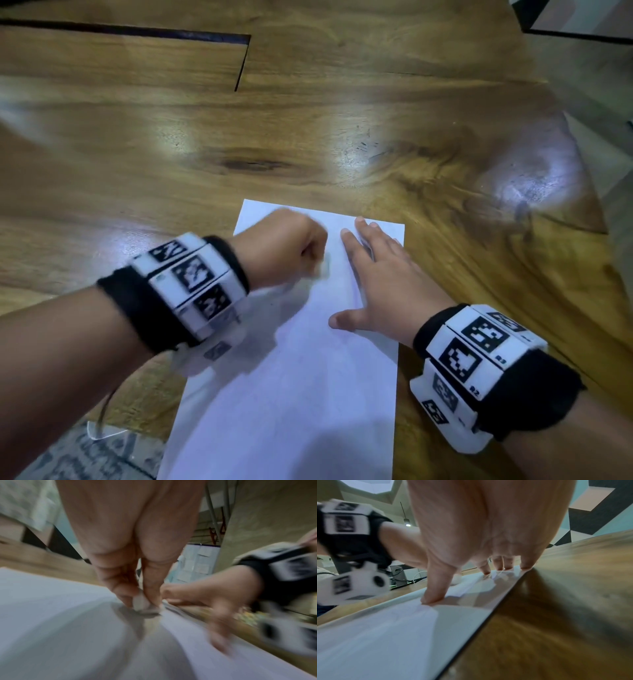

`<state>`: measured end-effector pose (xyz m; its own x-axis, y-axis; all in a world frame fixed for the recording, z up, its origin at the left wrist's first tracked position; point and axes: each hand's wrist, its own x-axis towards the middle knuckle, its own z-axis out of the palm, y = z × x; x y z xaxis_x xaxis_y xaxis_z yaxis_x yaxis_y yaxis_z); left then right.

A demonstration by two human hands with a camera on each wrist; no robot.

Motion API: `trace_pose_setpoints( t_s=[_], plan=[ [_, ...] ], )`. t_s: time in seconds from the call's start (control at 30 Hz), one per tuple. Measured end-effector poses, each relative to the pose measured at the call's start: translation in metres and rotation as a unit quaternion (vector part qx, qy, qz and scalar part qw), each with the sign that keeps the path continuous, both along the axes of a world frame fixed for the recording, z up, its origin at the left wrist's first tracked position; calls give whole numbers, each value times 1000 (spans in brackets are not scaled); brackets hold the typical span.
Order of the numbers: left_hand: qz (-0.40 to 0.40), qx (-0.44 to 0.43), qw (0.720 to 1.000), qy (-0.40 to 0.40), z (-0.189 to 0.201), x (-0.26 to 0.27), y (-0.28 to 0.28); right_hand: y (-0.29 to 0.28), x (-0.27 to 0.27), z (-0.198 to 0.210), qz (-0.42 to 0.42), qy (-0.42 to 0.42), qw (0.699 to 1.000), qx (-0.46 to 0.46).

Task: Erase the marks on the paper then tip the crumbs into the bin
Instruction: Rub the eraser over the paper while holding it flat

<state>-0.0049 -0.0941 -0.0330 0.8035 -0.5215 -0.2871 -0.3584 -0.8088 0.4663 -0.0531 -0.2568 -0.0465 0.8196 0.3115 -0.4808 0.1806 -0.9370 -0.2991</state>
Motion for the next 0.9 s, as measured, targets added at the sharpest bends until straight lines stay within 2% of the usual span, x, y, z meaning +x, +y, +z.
trace_pose_setpoints(
  t_s=[0.07, 0.13, 0.23, 0.3, 0.37, 0.47, 0.53, 0.6, 0.73, 0.8, 0.9],
  plan=[
    [43, -8, 999, -28, 2, 16, -10, 0, 0, 0, -1, 2, 1000, -4],
    [43, -5, 999, -25, 2, 13, -9, 1, 0, 1, 1, 2, 1000, -7],
    [-46, 13, 999, 19, 1, -16, 4, 0, 0, 2, -1, 2, 1000, -2],
    [-75, 34, 995, 57, -1, -27, 9, 0, 0, 2, -2, 3, 1000, 2],
    [-54, 24, 998, 34, -1, -18, 5, 0, 0, 1, 0, 3, 1000, -2],
    [25, -2, 999, -39, 2, 9, -5, 1, 0, 0, 3, 1, 1000, -7],
    [49, -7, 998, -50, -1, 13, -6, 0, 0, 0, 5, -1, 1000, -8],
    [5, -4, 1000, -29, -5, -1, 1, 0, 0, 0, 1, 0, 1000, -4],
    [-89, 44, 993, 71, -4, -22, 10, 0, -1, 0, 2, -1, 1000, 2],
    [-64, 36, 997, 35, -1, -8, 2, 0, 0, 0, -1, -1, 1000, 1],
    [13, 4, 999, -42, 0, 12, -11, 0, 0, 1, -2, 0, 1000, 1]
  ],
)
